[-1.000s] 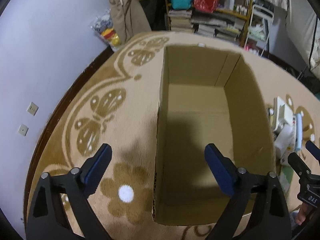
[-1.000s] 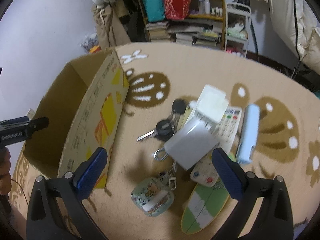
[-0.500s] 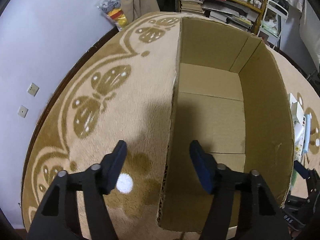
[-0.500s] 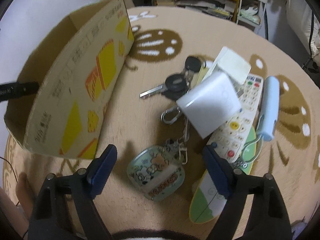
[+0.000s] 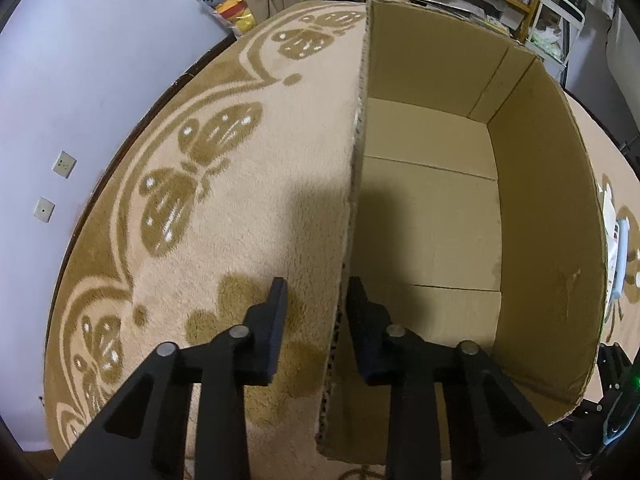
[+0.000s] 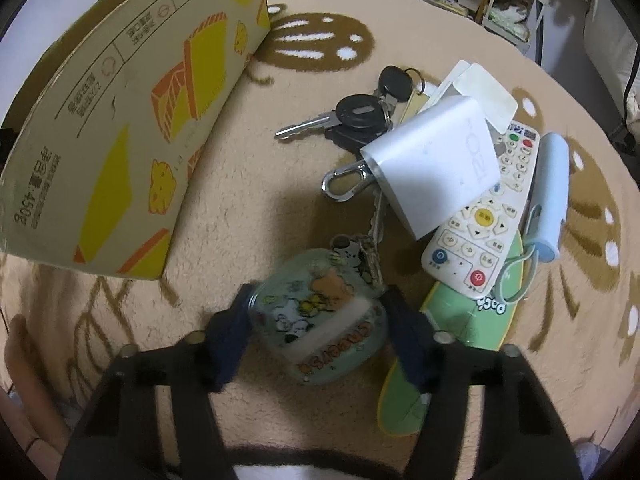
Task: Organize rigid objects
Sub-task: 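Carry the keychain charm into the box and open the right tool, then reach the right tool to the white plug charger and grasp it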
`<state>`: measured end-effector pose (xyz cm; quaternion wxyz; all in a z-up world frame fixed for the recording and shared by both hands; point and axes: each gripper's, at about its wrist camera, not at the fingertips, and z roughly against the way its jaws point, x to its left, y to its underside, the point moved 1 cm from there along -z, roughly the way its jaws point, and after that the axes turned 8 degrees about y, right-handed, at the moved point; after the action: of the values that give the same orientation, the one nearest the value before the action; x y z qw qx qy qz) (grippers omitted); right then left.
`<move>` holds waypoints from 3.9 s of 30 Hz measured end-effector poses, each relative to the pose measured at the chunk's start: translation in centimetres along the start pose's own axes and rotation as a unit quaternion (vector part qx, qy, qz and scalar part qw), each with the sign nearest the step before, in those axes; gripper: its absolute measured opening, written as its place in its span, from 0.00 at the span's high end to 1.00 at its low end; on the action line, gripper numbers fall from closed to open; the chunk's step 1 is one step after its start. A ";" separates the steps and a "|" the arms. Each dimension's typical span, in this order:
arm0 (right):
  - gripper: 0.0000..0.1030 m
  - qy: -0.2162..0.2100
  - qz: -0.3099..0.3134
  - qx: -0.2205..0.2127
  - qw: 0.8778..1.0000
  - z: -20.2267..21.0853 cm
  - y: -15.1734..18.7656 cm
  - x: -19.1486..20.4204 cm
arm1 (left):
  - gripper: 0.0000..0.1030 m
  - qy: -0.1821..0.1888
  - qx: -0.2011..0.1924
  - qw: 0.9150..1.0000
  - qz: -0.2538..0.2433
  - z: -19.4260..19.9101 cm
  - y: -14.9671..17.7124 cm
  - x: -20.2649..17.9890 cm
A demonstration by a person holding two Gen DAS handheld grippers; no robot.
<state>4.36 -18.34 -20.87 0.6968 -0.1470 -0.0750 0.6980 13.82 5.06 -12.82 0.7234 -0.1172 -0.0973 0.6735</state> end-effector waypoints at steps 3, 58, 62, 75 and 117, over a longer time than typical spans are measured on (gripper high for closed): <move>0.35 0.004 -0.002 -0.004 1.000 0.1 0.1 0.2 | 0.82 0.006 0.001 1.000 -0.003 0.0 0.1 -0.1; 0.35 -0.079 -0.016 -0.224 0.971 12.9 -13.8 7.3 | 0.90 0.036 -0.001 0.999 0.010 0.7 -0.3 0.1; 0.35 -0.079 -0.006 -0.194 0.978 10.6 -13.1 7.8 | 0.90 0.037 -0.001 0.999 0.012 0.7 -0.3 0.1; 0.35 -0.088 0.004 -0.158 0.983 8.5 -11.9 7.9 | 0.90 0.037 -0.002 0.999 0.007 0.6 -0.3 0.1; 0.03 0.028 -0.096 -0.103 0.990 2.1 -5.9 -5.5 | 0.90 0.032 0.002 0.999 0.005 0.4 -0.3 -0.1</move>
<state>9.22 -23.45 -16.49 0.7434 -0.2301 -0.1408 0.6121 13.98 4.96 -12.33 0.7230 -0.1376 -0.0723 0.6732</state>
